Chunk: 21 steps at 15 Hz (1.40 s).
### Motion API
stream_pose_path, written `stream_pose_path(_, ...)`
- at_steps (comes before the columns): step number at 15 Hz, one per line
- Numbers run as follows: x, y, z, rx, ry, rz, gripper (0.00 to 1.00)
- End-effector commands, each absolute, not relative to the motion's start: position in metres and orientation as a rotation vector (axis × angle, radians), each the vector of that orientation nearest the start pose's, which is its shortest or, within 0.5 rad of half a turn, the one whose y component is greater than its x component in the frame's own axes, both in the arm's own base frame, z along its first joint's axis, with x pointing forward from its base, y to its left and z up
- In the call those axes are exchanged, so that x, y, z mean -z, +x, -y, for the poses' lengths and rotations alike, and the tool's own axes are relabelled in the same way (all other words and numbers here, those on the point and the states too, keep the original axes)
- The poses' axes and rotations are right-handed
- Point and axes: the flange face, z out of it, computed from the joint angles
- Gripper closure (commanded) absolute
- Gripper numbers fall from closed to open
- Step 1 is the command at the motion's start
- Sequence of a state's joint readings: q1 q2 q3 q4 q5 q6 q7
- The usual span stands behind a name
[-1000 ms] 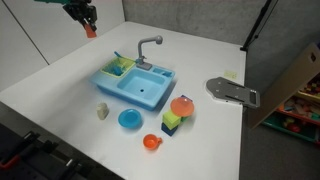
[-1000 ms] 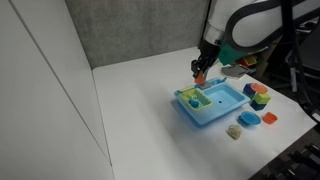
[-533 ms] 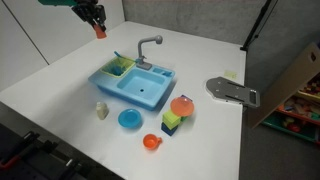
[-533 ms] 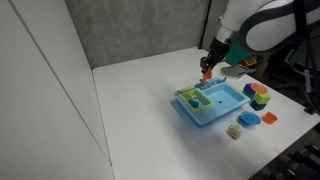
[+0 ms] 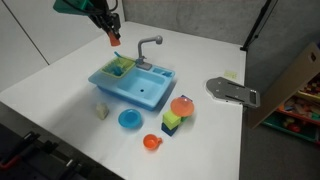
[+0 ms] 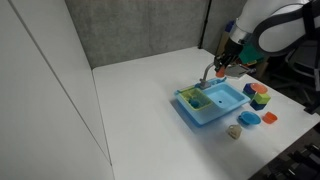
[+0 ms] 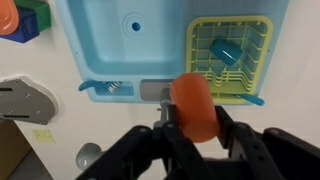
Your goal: Put the orange cup in the sink
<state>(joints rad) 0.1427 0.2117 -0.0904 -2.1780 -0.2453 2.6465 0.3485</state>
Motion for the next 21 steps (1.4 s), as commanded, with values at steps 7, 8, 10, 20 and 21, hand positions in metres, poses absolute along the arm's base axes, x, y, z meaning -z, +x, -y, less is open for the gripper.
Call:
stream_pose_path(7,-0.316,0.581,0.070,0.453,-3.214,-0.543,0.86)
stream_pose_path(8,-0.316,0.580,0.081,0.450,-3.211,-0.581,0.86)
stream_pose_path(10,-0.312,0.579,0.098,0.452,-3.203,-0.632,0.86)
stream_pose_path(20,-0.270,0.577,0.112,0.528,-3.084,-0.705,0.86)
stream_pose_path(21,-0.270,0.576,0.107,0.524,-3.068,-0.699,0.86)
